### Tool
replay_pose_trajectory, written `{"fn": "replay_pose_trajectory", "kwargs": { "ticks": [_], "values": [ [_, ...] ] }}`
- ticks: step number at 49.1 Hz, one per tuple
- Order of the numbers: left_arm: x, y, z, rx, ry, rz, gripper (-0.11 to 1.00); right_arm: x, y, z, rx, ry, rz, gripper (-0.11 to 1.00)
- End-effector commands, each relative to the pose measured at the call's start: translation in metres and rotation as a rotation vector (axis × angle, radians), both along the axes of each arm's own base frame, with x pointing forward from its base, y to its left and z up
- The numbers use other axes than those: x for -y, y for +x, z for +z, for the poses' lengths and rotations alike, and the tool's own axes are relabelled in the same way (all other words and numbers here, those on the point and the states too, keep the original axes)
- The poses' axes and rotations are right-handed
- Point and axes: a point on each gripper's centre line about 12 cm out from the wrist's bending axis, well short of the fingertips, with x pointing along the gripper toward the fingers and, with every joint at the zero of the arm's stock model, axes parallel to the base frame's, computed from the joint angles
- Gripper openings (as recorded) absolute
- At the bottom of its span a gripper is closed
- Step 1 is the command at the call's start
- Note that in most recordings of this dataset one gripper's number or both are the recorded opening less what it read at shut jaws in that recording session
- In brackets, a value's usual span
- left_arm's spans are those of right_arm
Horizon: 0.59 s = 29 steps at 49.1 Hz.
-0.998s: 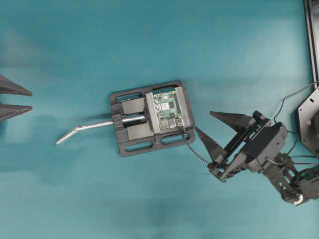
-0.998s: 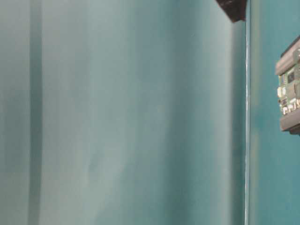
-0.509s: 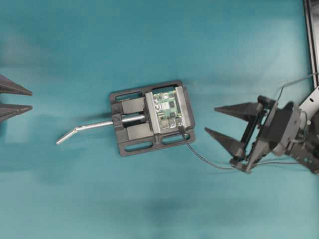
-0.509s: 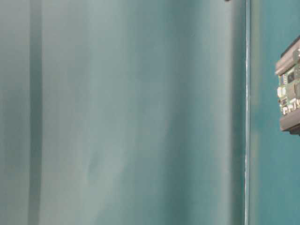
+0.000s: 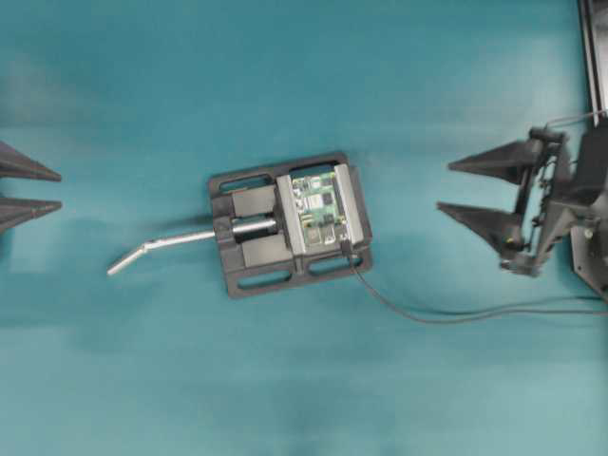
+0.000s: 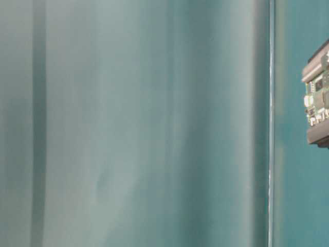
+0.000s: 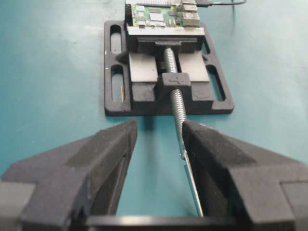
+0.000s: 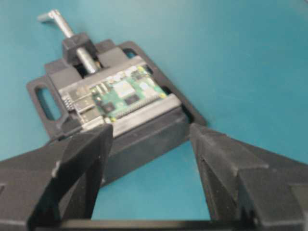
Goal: Insert the USB into the fixed PCB.
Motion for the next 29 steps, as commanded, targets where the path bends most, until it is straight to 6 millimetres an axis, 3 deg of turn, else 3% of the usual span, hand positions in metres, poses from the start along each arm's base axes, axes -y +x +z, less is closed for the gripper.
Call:
{"fn": "replay_pose_trajectory", "kwargs": {
  "ticks": [1,16,29],
  "values": [
    [0.000,0.002,0.006,0.014,0.000,-0.002,0.53,0.003,-0.011,0.003,0.025,0.000,0.038,0.70],
    [0.000,0.002,0.006,0.014,0.000,-0.002,0.53,-0.004,-0.049,-0.011,0.041,0.035,0.200,0.70],
    [0.000,0.002,0.007,0.015,0.000,-0.002,0.53,0.002,-0.061,-0.015,0.073,-0.033,0.194,0.70]
  ]
}}
